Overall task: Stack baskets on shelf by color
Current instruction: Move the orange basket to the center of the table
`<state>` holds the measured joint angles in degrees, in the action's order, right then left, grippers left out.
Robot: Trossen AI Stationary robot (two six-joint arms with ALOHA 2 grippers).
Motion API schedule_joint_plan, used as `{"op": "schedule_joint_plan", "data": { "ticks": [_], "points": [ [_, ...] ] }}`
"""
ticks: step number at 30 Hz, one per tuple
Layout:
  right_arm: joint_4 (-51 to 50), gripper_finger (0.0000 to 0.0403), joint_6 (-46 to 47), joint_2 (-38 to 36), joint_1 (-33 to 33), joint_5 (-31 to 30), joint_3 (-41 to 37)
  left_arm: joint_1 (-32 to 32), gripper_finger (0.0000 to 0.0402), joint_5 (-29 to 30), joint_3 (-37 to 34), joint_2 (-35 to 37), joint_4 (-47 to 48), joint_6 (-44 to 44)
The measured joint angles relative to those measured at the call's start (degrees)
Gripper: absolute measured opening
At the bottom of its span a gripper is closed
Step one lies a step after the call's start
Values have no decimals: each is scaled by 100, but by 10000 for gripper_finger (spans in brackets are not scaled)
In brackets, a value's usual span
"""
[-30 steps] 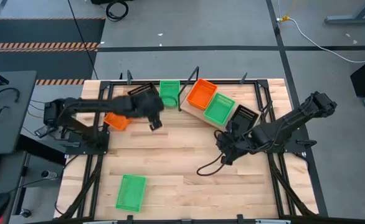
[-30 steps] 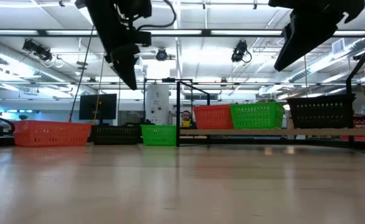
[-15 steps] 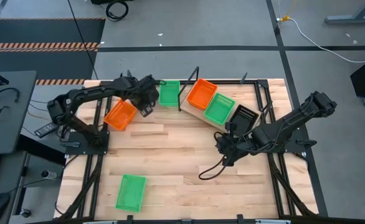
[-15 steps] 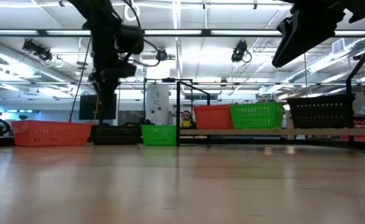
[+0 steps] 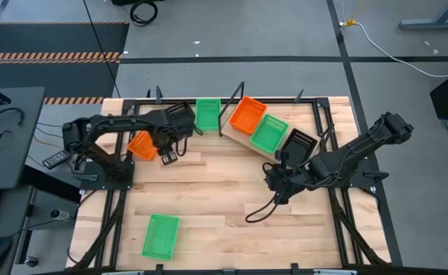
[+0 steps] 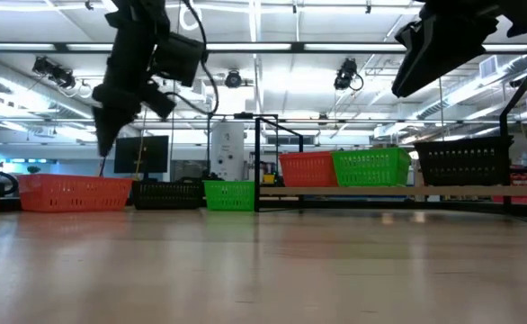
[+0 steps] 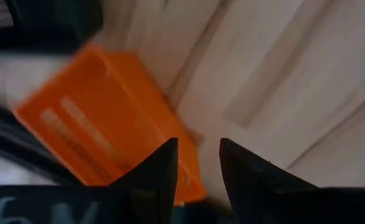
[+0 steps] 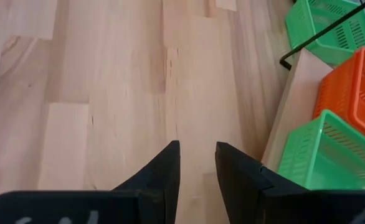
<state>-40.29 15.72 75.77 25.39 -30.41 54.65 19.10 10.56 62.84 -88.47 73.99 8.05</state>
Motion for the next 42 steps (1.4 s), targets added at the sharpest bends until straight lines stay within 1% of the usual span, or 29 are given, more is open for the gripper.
{"op": "schedule_joint_plan", "data": {
  "ticks": [4, 7, 15, 19, 23, 28, 35, 37, 39, 42],
  "points": [
    [1, 107, -95, 0, 0, 0, 0, 43, 126, 12, -316, 0, 251, 991],
    [0, 107, -98, 0, 0, 2, 0, 76, 126, 16, -555, 0, 236, 1282],
    [2, 107, -198, 0, 0, 6, 0, 65, 137, 12, -982, 2, -493, 1263],
    [8, 107, -188, 0, 0, 8, 0, 158, 148, 180, -1118, 2, -791, 1236],
    [9, 107, -86, 0, 4, 30, -2, 290, 151, 333, -1222, 4, -800, 1242],
    [18, 107, -32, 0, 4, 48, -2, 336, 144, 388, -1235, 4, -775, 1259],
    [87, 107, -34, 0, 4, 48, -2, 251, 146, 693, -976, 4, -288, 1259],
    [85, 107, -30, 0, 4, 48, -2, 196, 150, 878, -888, 4, -211, 1301],
    [85, 107, -30, 0, 4, 50, -3, 150, 155, 1046, -874, 7, -307, 1381],
    [85, 107, -28, 0, 4, 95, -4, 183, 169, 1086, -948, 7, -574, 1384]
  ]
}}
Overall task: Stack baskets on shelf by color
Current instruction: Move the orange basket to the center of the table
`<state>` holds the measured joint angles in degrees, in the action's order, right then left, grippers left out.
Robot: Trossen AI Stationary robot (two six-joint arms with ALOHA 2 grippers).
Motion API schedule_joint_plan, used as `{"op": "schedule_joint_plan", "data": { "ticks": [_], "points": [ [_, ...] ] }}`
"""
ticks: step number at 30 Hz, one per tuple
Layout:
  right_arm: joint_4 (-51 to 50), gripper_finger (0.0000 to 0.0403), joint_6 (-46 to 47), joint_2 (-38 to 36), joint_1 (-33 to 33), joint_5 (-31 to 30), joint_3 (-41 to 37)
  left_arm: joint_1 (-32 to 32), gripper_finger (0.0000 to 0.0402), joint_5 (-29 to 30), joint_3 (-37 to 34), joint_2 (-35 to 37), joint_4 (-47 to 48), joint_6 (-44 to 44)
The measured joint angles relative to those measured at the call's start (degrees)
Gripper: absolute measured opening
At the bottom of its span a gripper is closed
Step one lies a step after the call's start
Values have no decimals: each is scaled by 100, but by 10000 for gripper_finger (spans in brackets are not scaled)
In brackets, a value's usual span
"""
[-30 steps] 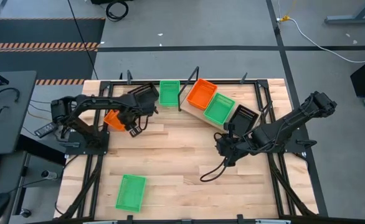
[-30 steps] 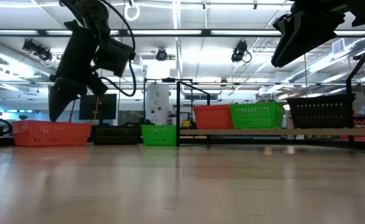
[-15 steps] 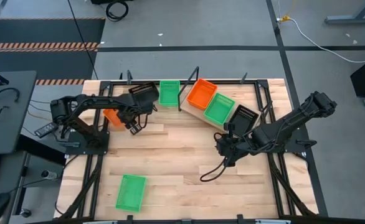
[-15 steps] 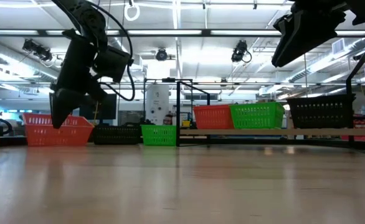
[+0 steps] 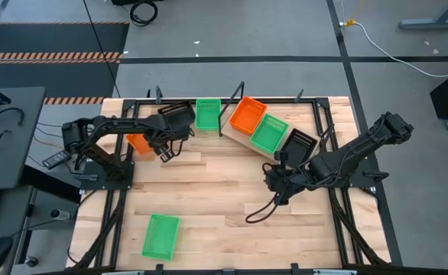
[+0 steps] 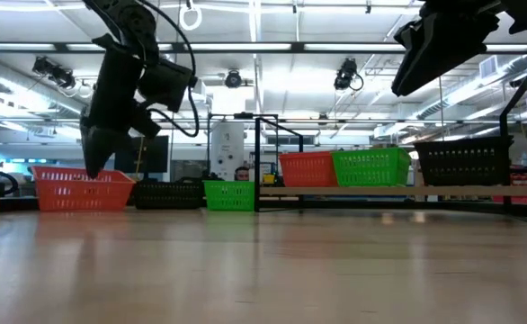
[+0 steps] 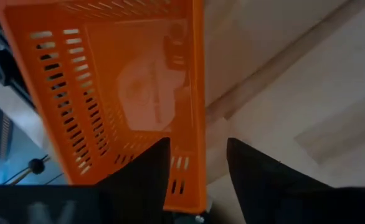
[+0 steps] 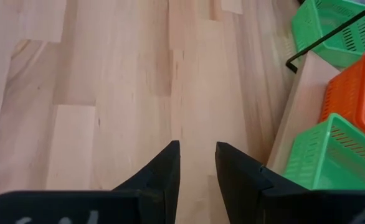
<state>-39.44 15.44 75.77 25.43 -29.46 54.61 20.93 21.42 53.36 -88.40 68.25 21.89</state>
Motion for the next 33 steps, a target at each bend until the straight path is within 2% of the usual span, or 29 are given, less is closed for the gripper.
{"op": "schedule_joint_plan", "data": {
  "ticks": [8, 13, 17, 23, 24, 28, 33],
  "points": [
    [-1, 107, 2, 0, 0, 103, 0, 184, 233, -27, -416, 0, -379, -42],
    [14, 107, 2, 0, 0, 77, 0, 214, 235, -205, -840, 0, -1062, -155],
    [42, 107, -7, 0, 0, 73, 0, 162, 181, -540, -994, 0, -1325, -150],
    [42, 107, -15, 0, 0, 55, 0, 147, 28, -897, -977, 0, -1245, -87],
    [42, 107, -15, 0, 0, 55, 0, 128, 15, -951, -975, 0, -1259, -94],
    [39, 107, -16, 0, 0, 57, 0, -59, 13, -1173, -963, 0, -1283, 93],
    [37, 107, -20, 0, 0, 57, 0, -657, 6, -1615, -569, 0, -1365, 458]
  ]
}}
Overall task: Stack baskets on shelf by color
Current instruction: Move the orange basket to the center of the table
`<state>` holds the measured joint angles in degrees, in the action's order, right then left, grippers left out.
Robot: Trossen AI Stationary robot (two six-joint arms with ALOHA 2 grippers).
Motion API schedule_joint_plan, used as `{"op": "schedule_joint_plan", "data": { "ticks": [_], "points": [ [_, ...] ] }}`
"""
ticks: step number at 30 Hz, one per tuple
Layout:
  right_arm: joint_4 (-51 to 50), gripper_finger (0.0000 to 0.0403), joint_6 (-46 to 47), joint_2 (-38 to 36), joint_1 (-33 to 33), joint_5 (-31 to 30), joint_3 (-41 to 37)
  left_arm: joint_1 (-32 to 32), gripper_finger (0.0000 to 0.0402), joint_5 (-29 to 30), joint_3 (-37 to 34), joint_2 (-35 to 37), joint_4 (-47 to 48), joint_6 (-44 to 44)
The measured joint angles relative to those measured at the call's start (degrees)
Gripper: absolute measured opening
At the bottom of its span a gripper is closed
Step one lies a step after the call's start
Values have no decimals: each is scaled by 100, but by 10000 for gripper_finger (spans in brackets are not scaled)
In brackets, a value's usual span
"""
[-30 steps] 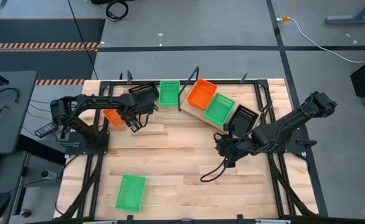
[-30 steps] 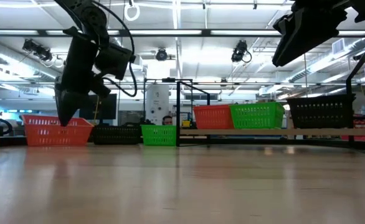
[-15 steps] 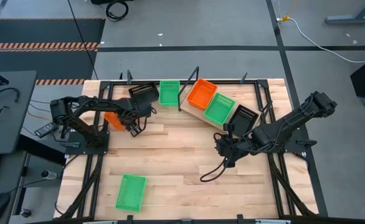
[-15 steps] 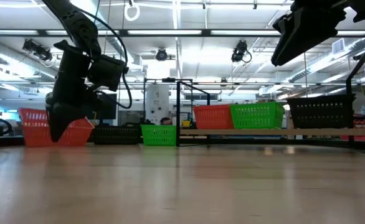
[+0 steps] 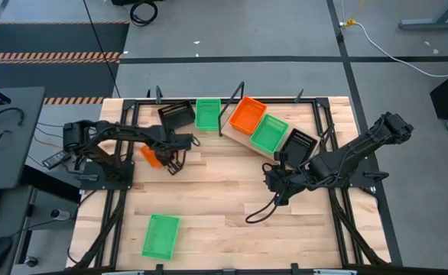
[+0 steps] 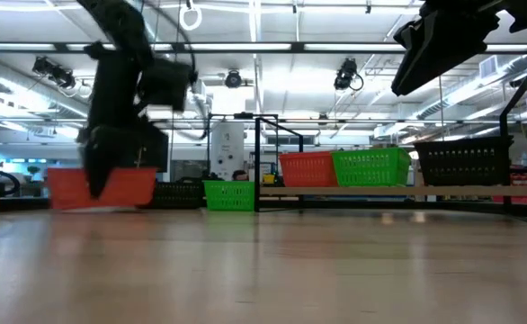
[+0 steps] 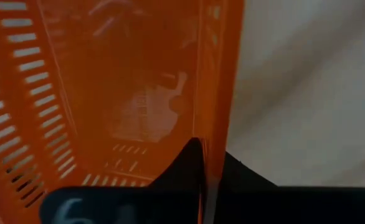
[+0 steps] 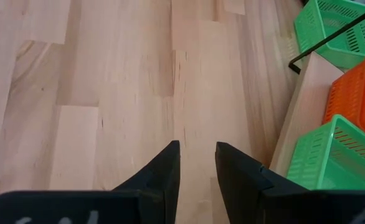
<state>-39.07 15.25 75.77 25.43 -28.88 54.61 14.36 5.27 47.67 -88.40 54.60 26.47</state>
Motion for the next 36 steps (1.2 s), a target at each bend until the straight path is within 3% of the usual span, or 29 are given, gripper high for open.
{"op": "schedule_joint_plan", "data": {
  "ticks": [10, 16, 30, 36],
  "points": [
    [-231, 107, 34, 0, 0, 139, -2, -1532, 4, -47, 1720, -13, -647, 526],
    [-763, 107, 556, -105, 31, 345, -2, -2196, 4, 196, 2453, -553, -666, 559],
    [-1703, 107, 2104, -1109, 948, 303, -2, -2773, 5, -108, 4717, -3047, -900, -1330],
    [-1723, 107, 2363, -1157, 1175, 303, -2, -2809, 7, -256, 5019, -3552, -810, -2215]
  ]
}}
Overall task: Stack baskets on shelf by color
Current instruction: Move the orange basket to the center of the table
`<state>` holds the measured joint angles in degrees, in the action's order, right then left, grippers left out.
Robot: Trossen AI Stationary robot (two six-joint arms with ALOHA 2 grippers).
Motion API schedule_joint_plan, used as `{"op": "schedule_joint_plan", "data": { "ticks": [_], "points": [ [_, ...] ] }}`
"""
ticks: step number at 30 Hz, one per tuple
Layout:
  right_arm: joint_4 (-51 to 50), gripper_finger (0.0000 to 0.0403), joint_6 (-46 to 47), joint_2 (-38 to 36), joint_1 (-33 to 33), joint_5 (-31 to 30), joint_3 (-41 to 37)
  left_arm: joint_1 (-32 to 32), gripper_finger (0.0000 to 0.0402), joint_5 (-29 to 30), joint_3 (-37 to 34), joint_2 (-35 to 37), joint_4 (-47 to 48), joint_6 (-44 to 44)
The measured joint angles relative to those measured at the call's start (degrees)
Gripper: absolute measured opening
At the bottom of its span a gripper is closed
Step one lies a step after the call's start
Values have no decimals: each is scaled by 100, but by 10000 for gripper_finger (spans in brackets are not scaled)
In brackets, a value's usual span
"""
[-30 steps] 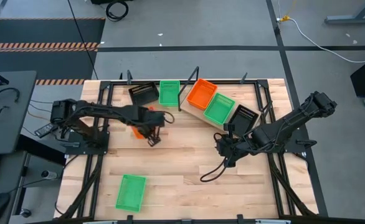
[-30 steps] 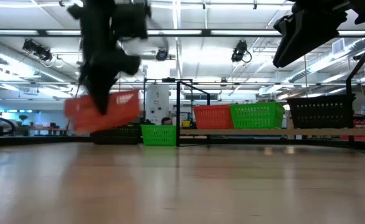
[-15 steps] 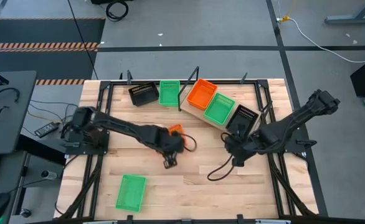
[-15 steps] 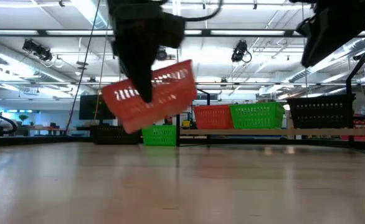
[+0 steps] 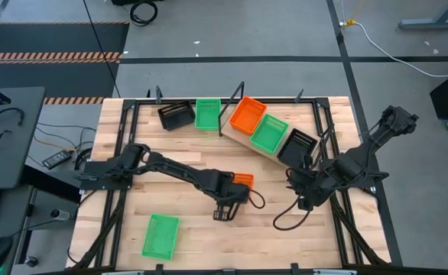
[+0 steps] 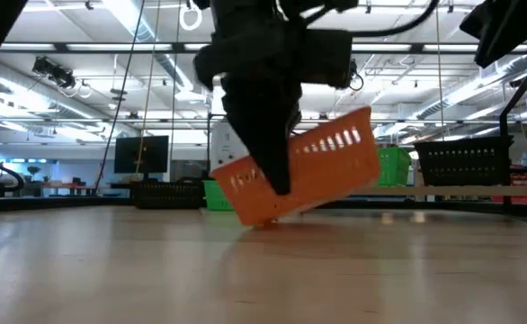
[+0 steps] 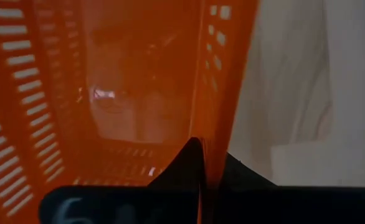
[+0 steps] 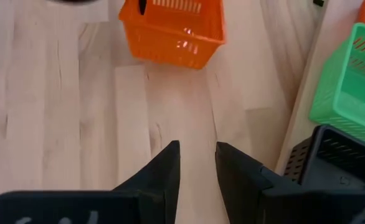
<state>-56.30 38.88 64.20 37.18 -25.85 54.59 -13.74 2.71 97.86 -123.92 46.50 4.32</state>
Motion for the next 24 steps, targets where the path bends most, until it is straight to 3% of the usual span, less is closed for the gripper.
{"op": "schedule_joint_plan", "data": {
  "ticks": [14, 24],
  "points": [
    [49, 107, 17, 294, 38, 1, 0, -131, 68, 753, 1, -161, 683, -3601],
    [146, 107, -316, 326, 38, -1, 0, -300, 120, 1619, 139, 18, 859, -3242]
  ]
}}
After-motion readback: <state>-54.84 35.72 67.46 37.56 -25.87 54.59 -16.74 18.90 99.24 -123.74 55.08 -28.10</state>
